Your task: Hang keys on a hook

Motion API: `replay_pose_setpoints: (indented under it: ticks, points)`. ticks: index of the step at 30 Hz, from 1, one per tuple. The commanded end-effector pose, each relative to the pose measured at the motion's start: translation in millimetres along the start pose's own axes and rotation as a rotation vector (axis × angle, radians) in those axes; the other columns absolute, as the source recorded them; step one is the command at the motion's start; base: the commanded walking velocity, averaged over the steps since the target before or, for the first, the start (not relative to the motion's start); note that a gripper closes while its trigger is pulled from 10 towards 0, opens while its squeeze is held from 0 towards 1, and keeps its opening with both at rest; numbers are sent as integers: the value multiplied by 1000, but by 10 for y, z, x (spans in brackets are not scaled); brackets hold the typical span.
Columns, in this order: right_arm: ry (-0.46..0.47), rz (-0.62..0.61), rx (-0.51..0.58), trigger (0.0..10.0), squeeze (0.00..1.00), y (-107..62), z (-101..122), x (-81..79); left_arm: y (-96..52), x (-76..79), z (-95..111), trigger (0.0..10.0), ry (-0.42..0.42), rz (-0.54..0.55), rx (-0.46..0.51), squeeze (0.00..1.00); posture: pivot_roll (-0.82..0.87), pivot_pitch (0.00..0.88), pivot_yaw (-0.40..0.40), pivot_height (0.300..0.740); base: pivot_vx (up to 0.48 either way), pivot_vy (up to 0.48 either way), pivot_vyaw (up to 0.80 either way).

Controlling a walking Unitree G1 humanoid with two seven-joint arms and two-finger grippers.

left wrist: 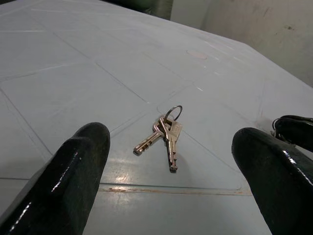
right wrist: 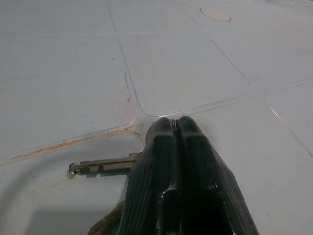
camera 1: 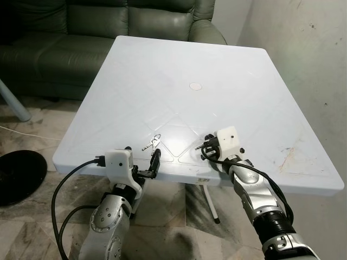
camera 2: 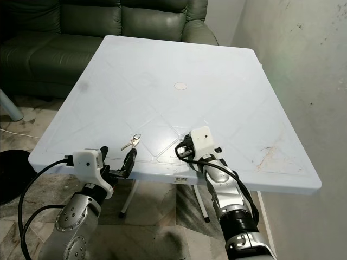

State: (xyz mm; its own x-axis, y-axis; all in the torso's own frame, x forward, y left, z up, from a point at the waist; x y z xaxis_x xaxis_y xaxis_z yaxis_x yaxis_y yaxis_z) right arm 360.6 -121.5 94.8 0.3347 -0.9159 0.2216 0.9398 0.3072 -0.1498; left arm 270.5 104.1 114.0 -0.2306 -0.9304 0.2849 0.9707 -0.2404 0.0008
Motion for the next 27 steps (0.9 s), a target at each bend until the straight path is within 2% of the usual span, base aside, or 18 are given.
replay_pose_setpoints:
  ticks: [1, 8, 11, 13, 16, 20, 24, 26, 27]
  points:
    - [16, -13, -1, 0, 0, -19, -22, 27, -1, 36, 0, 10000, -11, -9, -5, 0, 88, 115, -90, 740, 0, 0, 0]
    - [64, -14, 28, 0, 0, -17, 29, 54, -1, 33, -1, 10000, -13, -7, -7, 0, 88, 114, -89, 740, 0, 0, 0]
    - [127, -42, 102, 0, 0, -10, 184, 129, 15, 30, 12, 10000, -13, -5, -2, 0, 89, 113, -90, 740, 0, 0, 0]
    - [144, -33, 116, 0, 0, -10, 213, 133, 20, 28, 17, 10000, -14, -4, -1, 0, 89, 113, -90, 740, 0, 0, 0]
    - [227, -21, 206, 0, 0, -13, 421, 186, 81, -14, 81, 10000, 4, 1, 21, 0, 87, 104, -88, 740, 0, 0, 0]
    - [249, -41, 316, 0, 0, -67, 673, 250, 194, -118, 233, 10000, 49, 17, 64, 0, 81, 98, -86, 740, 0, 0, 0]
    - [220, -75, 377, 0, 0, -151, 765, 297, 262, -196, 350, 10000, 61, 33, 101, 0, 73, 84, -84, 740, 0, 0, 0]
    - [205, -97, 373, 0, 0, -195, 750, 308, 294, -244, 400, 10000, 72, 45, 114, 0, 69, 80, -82, 740, 0, 0, 0]
    - [216, -119, 371, 3686, 0, -243, 711, 312, 308, -287, 420, 10000, 73, 58, 123, 0, 57, 71, -74, 740, 0, 0, 0]
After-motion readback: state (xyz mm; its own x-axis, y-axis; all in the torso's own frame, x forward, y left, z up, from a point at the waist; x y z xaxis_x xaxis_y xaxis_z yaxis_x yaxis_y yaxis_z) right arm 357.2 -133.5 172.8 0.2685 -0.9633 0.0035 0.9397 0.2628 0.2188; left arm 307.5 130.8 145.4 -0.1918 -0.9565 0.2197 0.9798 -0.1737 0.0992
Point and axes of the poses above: a point about 5 cm out from each wrist's last joint towards the gripper, its own y axis pointing out of the wrist towards the gripper, its own z axis along the axis of the wrist's last joint, x = y × z, the point moved 2 cm from there along y, pointing out of the wrist towards the gripper, and after that the axes turned 5 degrees about -y, right-handed, at the moved point
